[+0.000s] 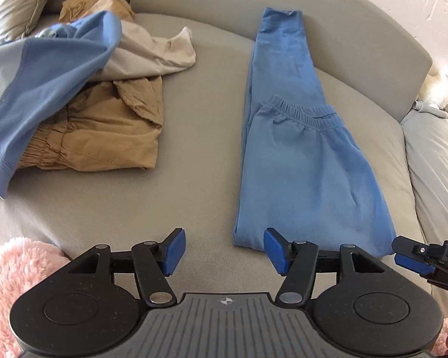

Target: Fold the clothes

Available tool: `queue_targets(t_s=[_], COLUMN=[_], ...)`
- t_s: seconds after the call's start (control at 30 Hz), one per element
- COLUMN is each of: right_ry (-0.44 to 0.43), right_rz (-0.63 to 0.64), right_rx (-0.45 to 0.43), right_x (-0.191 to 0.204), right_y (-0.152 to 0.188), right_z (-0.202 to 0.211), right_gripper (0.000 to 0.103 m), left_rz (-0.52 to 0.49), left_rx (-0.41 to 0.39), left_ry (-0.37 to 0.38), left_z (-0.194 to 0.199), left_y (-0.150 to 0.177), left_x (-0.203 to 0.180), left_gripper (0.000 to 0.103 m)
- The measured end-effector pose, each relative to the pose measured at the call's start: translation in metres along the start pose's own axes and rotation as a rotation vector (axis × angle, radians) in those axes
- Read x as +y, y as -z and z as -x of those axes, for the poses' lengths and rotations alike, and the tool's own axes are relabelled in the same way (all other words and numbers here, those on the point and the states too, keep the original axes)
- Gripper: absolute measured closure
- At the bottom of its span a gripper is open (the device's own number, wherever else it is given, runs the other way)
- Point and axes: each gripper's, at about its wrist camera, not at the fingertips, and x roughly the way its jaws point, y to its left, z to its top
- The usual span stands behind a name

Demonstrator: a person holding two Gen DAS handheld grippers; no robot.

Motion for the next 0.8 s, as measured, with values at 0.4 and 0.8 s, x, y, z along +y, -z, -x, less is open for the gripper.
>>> queue_targets(t_s=[0.4,0.8], right_ry=[-0.136,-0.164], right_rz=[-0.389,-0.528], right_rx=[0.043,-0.088], right_x=[-0.034,-0.036], right_y=[0.018,0.03], right_z=[-0.013,-0.033], right_gripper=[0.05,0.06], left_rz=[0.499,0.667], left_rx=[0.216,0.123], left_ry=[0.158,0.218], left_z=[-0.022,-0.04], left_y=[0.0,0.005], left_x=[0.026,0.017], left_gripper=[0.051,0.054])
